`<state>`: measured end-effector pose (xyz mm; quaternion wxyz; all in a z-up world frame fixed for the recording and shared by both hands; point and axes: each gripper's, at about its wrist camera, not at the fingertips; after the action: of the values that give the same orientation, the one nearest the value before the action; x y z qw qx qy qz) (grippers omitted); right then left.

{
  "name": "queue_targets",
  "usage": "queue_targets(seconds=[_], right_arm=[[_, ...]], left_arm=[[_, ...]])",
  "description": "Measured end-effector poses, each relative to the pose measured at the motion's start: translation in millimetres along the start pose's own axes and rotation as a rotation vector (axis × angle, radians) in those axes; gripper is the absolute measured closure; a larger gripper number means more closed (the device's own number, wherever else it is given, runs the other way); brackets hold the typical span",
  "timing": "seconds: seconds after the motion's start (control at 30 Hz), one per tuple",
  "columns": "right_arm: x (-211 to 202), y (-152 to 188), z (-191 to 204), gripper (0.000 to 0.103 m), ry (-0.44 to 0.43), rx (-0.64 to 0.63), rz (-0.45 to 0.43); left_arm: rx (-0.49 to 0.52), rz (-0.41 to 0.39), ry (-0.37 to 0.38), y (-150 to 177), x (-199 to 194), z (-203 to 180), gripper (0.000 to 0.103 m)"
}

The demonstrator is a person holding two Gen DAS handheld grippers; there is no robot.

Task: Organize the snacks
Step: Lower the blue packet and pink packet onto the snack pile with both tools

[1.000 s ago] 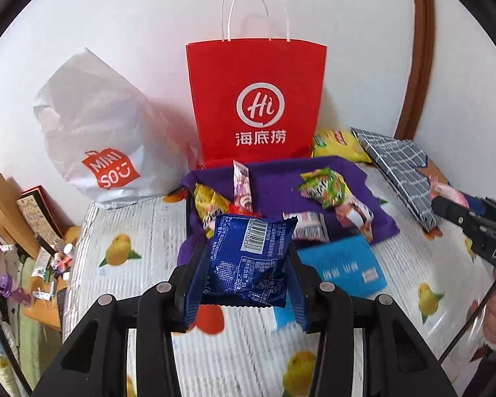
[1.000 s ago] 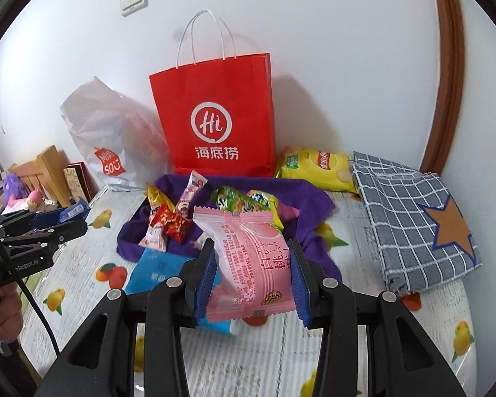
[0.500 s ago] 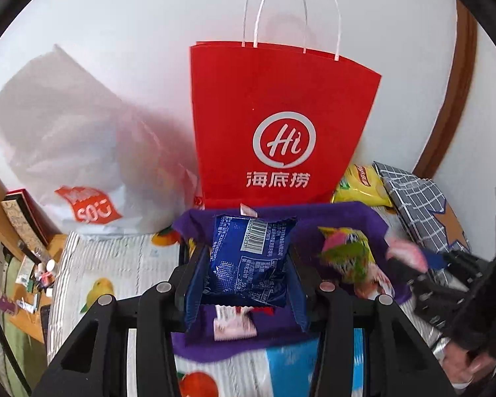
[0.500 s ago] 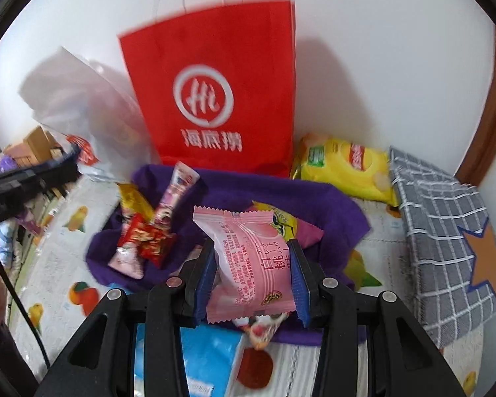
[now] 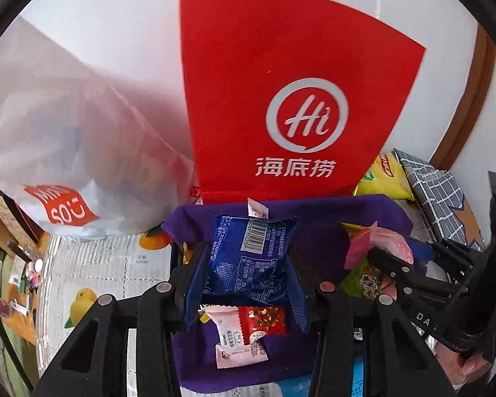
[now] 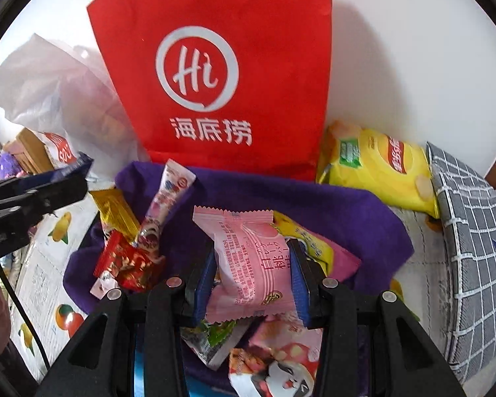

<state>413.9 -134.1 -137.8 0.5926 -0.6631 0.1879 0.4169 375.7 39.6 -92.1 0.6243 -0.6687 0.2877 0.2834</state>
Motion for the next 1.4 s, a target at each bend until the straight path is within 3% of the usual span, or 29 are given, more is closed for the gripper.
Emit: queue_targets(seconds=[0.07,0.83,1.4], right_arm=[[5,1,3,0.061,0.014,-0.023,0.030],[-10,-10,-34,0.061,0.059,0.030,0.017],[15,-4,-13,0.061,0.048,-0.026,0.072]], left_arm=[[-0.008,0.011,0.000,1,5,3,0.060],[-0.012,0.094,-0.050,8,31,-2,0.060],[0.040,0.138,-0.053,15,44,-19,0.060]])
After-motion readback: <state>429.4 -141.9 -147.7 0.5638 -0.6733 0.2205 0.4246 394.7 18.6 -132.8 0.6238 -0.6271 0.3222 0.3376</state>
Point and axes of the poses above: each gripper's, at about its wrist camera, not at the fingertips, and x roughly the way its jaws point, z to its left, y to its underside, and after that the axes turned 3 degrees about -x, right-handed
